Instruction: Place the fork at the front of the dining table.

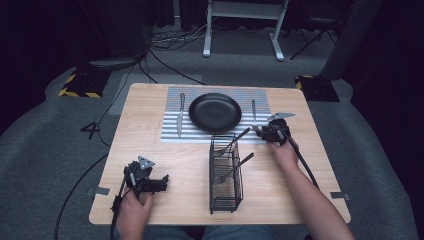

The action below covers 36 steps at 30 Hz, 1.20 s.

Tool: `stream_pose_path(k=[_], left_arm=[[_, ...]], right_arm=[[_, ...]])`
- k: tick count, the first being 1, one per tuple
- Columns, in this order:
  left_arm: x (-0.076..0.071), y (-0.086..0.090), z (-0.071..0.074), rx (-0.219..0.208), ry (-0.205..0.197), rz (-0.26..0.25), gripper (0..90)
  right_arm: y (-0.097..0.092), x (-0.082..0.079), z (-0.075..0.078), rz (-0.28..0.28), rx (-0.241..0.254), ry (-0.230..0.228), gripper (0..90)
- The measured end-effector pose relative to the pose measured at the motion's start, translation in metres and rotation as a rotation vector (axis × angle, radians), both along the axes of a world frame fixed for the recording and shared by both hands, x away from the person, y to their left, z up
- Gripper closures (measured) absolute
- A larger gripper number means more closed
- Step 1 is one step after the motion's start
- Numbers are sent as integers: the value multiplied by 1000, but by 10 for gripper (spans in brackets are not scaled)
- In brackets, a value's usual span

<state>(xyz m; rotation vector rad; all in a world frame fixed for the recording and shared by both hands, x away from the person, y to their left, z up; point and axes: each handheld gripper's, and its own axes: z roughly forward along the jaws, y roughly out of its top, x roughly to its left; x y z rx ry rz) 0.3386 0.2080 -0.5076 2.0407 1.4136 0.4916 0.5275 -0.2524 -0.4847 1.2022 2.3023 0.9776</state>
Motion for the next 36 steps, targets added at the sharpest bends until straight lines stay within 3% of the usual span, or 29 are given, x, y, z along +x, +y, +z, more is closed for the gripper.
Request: stream_pose_path(k=[5,9,15,21,22,27,31,36], left_arm=[[0,0,0,0,0,0,2],[0,0,0,1,1,-1,2],[0,0,0,0,0,0,2],[0,0,0,0,0,0,2],[0,0,0,0,0,0,2],[0,0,0,1,0,-1,2],[0,0,0,1,0,-1,2],[0,0,0,1,0,-1,2]], right_arm=[[-6,4,-2,-31,34,23,588],[-5,2,-1,-21,-7,32,573],[-19,-13,21,5,80,48,501],[-34,-37,39,63,58,2,459],[-40,-47,46,82,53,10,439],[-55,-81,62,136,69,-36,417],[-64,-106,64,173,53,-45,397],[-80,-127,56,188,74,-4,374]])
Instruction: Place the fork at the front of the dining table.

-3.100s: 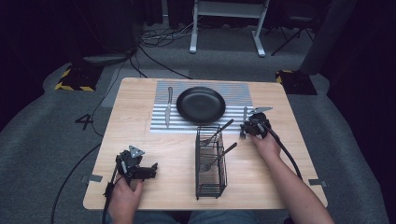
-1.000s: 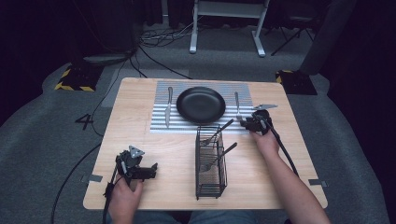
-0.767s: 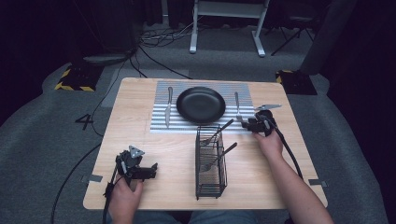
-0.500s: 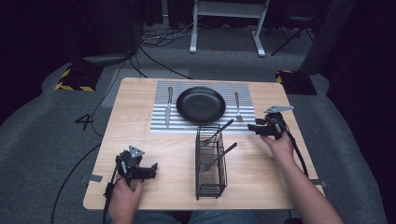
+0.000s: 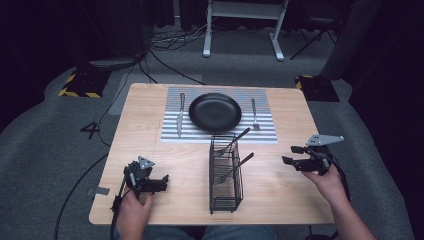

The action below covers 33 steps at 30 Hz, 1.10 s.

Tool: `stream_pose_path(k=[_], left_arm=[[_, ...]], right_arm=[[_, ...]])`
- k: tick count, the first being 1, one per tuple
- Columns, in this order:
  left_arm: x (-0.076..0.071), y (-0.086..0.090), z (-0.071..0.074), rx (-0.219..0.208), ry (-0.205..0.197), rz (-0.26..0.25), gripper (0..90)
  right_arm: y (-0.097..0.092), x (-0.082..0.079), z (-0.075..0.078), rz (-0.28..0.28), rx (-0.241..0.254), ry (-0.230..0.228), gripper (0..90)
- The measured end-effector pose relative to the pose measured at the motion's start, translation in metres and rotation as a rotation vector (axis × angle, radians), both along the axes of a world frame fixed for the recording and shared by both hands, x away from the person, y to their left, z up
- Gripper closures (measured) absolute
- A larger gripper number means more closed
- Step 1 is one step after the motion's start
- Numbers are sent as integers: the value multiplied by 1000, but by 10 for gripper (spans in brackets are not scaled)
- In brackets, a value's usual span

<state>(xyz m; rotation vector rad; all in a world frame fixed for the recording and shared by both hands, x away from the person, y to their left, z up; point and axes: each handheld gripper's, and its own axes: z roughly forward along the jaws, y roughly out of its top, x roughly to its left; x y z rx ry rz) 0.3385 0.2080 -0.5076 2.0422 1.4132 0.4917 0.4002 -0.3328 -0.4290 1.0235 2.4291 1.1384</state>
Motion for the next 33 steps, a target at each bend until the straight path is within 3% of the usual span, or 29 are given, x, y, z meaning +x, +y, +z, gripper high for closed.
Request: stream_pose_path(k=[8,14,16,19,22,25,31,33], left_arm=[[0,0,0,0,0,0,2],[0,0,0,0,0,0,2],[0,0,0,0,0,0,2],[0,0,0,0,0,0,2],[0,0,0,0,0,0,2],[0,0,0,0,0,0,2],[0,0,0,0,0,0,2],[0,0,0,0,0,0,2]], right_arm=[[-20,-26,-18,-42,-1,27,338],[-24,-40,-28,-65,9,80,326],[-23,-44,-30,-47,25,103,330],[-21,-47,-33,21,108,180,325],[-17,-49,-35,75,155,206,308],[-14,-50,-38,87,162,198,304],[3,-63,-52,50,61,30,294],[9,-65,-61,87,47,47,315]])
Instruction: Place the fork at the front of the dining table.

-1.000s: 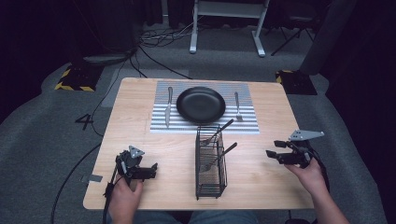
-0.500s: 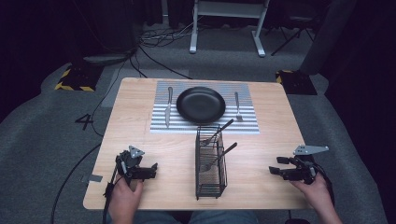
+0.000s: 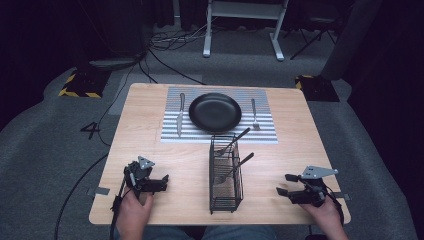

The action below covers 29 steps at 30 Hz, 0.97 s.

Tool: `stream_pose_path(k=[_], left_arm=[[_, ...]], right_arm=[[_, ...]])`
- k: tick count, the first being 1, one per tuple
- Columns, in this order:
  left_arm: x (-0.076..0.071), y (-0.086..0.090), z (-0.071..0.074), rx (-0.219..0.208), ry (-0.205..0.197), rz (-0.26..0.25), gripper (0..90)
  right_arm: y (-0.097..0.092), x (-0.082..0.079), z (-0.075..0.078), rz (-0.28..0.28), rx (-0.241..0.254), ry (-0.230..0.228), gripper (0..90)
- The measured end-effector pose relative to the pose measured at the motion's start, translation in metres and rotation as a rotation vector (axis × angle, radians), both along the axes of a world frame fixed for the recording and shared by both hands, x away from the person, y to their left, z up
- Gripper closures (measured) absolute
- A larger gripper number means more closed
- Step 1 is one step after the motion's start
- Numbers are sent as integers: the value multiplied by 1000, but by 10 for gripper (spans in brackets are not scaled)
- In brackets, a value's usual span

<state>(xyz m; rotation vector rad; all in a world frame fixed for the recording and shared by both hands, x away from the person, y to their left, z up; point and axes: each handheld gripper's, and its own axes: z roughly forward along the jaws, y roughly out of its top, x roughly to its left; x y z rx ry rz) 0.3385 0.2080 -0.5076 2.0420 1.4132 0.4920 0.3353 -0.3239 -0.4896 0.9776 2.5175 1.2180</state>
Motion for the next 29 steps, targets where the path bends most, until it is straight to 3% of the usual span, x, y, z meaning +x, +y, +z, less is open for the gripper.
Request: stream_pose_path(k=[4,9,14,15,16,17,20,29], left_arm=[[0,0,0,0,0,0,2],[0,0,0,0,0,0,2],[0,0,0,0,0,0,2],[0,0,0,0,0,0,2],[0,0,0,0,0,0,2],[0,0,0,0,0,0,2],[0,0,0,0,0,0,2],[0,0,0,0,0,0,2]], right_arm=[[8,-3,-11,31,-29,-6,298],[9,-3,-14,0,-90,-76,262],[7,0,-15,-27,-127,-113,131],[5,2,-15,-24,-135,-114,90],[4,4,-16,-56,-140,-94,20],[2,9,-17,-85,-144,-51,0],[-3,15,-17,-134,-141,-41,0],[-3,15,-17,-133,-141,-42,0]])
